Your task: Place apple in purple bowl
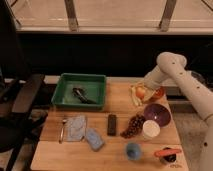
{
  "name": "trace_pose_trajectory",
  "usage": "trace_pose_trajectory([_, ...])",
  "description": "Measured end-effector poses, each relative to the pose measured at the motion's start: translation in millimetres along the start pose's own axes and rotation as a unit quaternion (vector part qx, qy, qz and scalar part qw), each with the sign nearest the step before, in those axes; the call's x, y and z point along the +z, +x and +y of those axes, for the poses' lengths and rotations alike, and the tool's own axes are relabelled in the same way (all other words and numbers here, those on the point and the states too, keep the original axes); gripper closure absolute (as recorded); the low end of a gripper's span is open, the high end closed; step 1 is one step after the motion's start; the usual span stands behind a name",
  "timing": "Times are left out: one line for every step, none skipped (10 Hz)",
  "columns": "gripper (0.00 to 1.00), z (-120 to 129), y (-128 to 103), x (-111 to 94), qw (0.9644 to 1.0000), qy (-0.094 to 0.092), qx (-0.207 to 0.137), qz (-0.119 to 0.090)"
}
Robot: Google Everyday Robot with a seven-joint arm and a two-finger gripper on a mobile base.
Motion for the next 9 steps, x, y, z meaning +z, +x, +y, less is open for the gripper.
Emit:
trace_pose_trajectory([1.0, 12, 12, -11, 0.9999, 0.002, 0.012, 0.003])
trace_pose_trajectory([0.98, 25, 24, -16, 0.9996, 0.003, 0.028, 0.005])
trace_pose_trajectory([0.9, 39, 35, -17, 0.999, 0.005, 0.045, 0.004])
trace_pose_trajectory([0.8, 54, 44, -14, 0.9981, 0.004, 0.062, 0.0])
trace_pose_trajectory([0.7, 68, 47, -8, 0.9972, 0.0, 0.074, -0.005])
trace_pose_trajectory([0.59, 83, 45, -1, 0.9966, -0.007, 0.081, -0.008])
trace_pose_trajectory([0.5, 95, 41, 6, 0.9964, -0.014, 0.083, -0.009])
trace_pose_trajectory([0.42, 100, 36, 11, 0.9963, -0.018, 0.083, -0.009])
trace_pose_trajectory([0.31, 104, 32, 14, 0.9962, -0.024, 0.083, -0.01])
